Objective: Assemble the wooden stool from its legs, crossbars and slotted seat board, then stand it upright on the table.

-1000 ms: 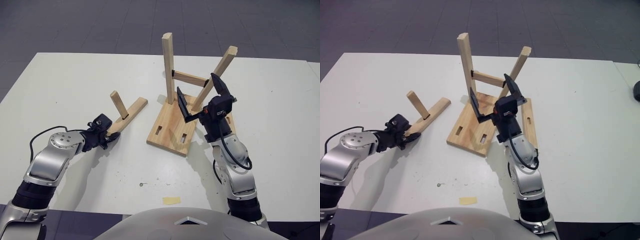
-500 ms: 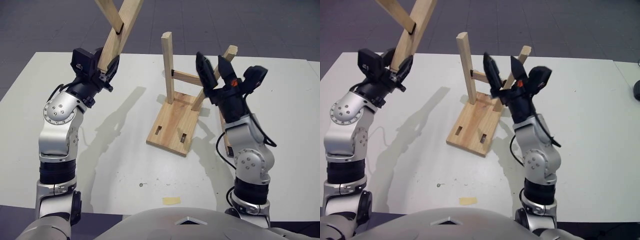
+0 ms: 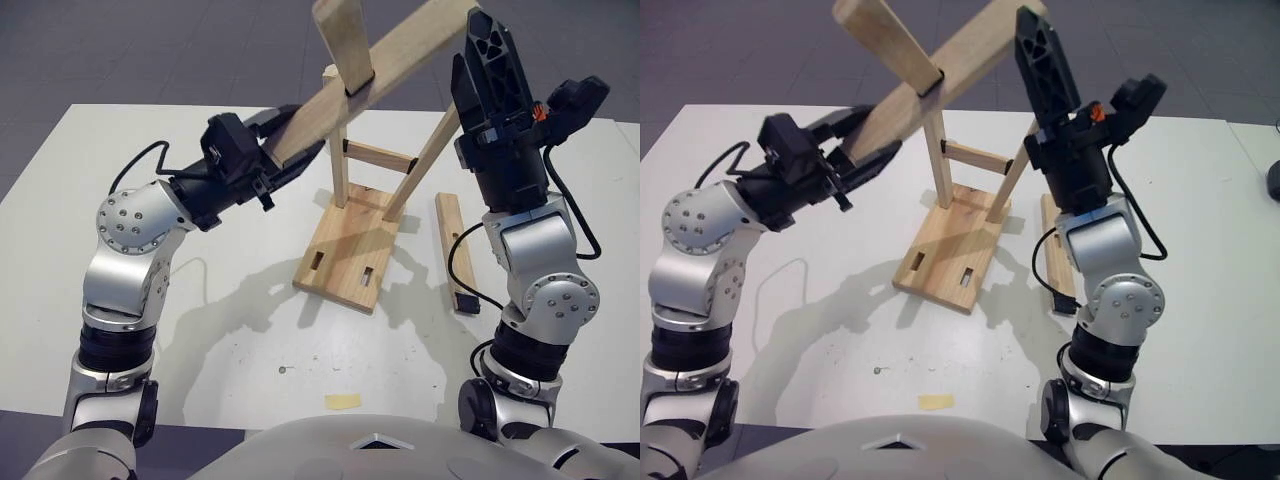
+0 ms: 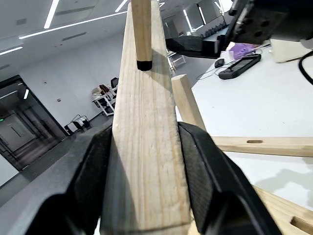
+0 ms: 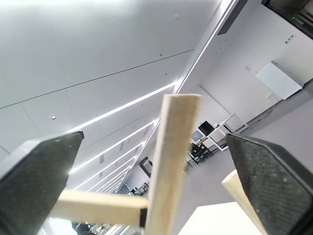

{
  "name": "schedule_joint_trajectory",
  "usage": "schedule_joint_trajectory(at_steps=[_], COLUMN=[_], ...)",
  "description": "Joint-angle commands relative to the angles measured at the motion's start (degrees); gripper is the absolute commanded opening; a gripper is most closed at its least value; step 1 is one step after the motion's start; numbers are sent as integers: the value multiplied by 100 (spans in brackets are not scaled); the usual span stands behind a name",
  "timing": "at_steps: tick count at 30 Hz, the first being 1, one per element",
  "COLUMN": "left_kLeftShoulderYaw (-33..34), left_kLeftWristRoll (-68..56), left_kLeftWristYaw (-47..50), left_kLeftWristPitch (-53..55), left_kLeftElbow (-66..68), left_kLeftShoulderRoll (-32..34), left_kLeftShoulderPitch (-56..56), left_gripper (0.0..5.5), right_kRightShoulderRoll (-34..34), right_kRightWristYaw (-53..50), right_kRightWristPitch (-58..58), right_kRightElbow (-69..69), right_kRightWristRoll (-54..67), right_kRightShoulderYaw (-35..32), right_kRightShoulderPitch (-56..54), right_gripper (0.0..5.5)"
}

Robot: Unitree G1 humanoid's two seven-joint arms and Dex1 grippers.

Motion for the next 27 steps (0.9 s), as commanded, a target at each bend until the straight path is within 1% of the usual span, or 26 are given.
schedule_joint_trajectory(at_steps=[1, 3, 4, 11, 17, 20, 26, 27], left_kLeftShoulderYaw=[-226, -260, -275, -286, -330, -367, -392, -382], left_kLeftWristRoll=[84, 115, 138, 144, 196, 211, 358, 372], left_kLeftWristYaw=[-201, -207, -188, -179, -241, -239, -210, -191], left_kLeftWristPitch=[-119, -112, -107, -25, -65, -53, -145, -133], left_kLeftElbow=[-39, -28, -17, -100, -145, -207, -149, -148], left_kLeftShoulderRoll=[50, 34, 14, 20, 77, 76, 68, 64], left_kLeftShoulderPitch=[98, 83, 66, 92, 109, 164, 223, 241], left_gripper=[204, 204, 204, 204, 204, 204, 204, 233], right_kRightShoulderRoll=[138, 238, 307, 561, 492, 433, 373, 363], right_kRightWristYaw=[-30, -88, -150, -449, -523, -528, -583, -598], right_kRightWristPitch=[-43, -91, -128, -274, -309, -331, -381, -398], right_kRightElbow=[95, 84, 74, -222, -382, -383, -389, -388], right_kRightWristRoll=[-88, 9, 60, 44, 17, 26, 3, -25], right_kRightShoulderYaw=[211, 237, 244, 403, 430, 391, 362, 352], right_kRightShoulderPitch=[-31, 2, 46, 527, 766, 765, 777, 775], right_gripper=[491, 472, 447, 344, 247, 194, 105, 101])
